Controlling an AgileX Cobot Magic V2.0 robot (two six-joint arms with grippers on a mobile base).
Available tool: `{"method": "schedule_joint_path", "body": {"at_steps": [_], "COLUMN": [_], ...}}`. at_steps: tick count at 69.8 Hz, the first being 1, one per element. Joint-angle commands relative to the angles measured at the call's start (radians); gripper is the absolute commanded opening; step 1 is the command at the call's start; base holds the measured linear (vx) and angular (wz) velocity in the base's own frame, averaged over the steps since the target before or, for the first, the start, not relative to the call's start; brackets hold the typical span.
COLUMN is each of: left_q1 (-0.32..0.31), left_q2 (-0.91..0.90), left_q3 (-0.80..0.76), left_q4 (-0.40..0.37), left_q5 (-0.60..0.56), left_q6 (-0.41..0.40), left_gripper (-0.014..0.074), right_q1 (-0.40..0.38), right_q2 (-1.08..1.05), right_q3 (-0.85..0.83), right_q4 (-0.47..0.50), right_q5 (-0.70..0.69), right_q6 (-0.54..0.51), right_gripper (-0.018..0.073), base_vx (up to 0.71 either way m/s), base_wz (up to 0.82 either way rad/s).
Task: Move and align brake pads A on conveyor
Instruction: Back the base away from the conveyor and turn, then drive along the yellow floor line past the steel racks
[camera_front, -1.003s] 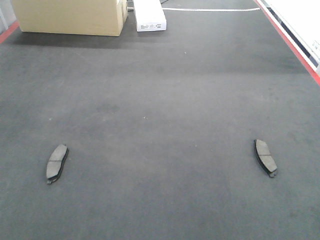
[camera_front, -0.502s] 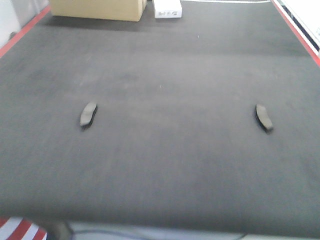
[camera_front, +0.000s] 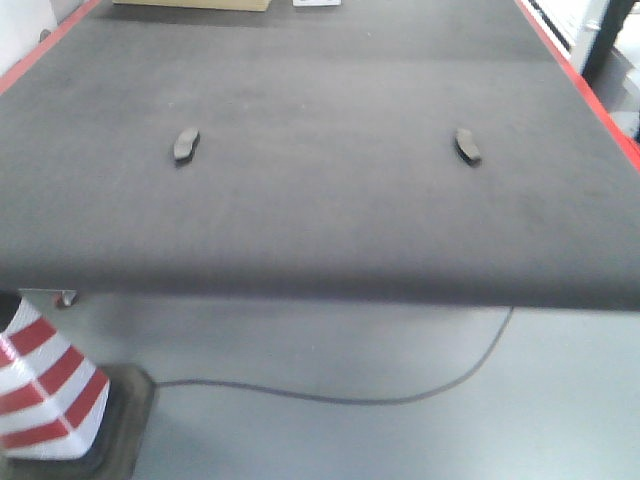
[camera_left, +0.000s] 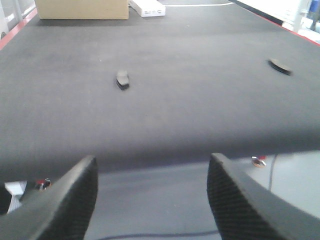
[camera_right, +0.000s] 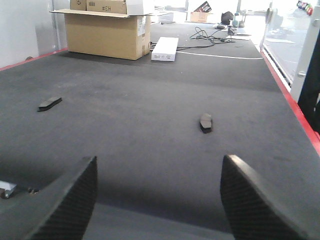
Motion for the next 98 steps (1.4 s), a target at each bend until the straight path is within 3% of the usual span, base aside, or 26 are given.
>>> {"method": "schedule_joint_path", "body": {"at_steps": [1, 48, 98], "left_q1": [-0.009, -0.008, -0.008], "left_q2": [0.012, 0.012, 0.011], "left_q3": [-0.026, -0.026, -0.026], "left_q4": [-0.002, -0.002, -0.002], "left_q5": [-0.071, -0.071, -0.070], "left_q6": [0.002, 0.002, 0.002], "left_gripper": [0.0447, 0.0447, 0.0447], "right_q1": [0.000, 0.000, 0.000], "right_q2": [0.009, 0.009, 0.009], "right_q3": [-0.025, -0.025, -0.025], "right_q4": [-0.007, -0.007, -0.007], "right_q5": [-0.078, -0.078, -0.078], "right_q6": [-0.011, -0.011, -0.011], "right_gripper": [0.0508, 0.0508, 0.0508], "base_vx": [-0.45, -0.35, -0.18], "base_wz": [-0.07, -0.07, -0.83]}}
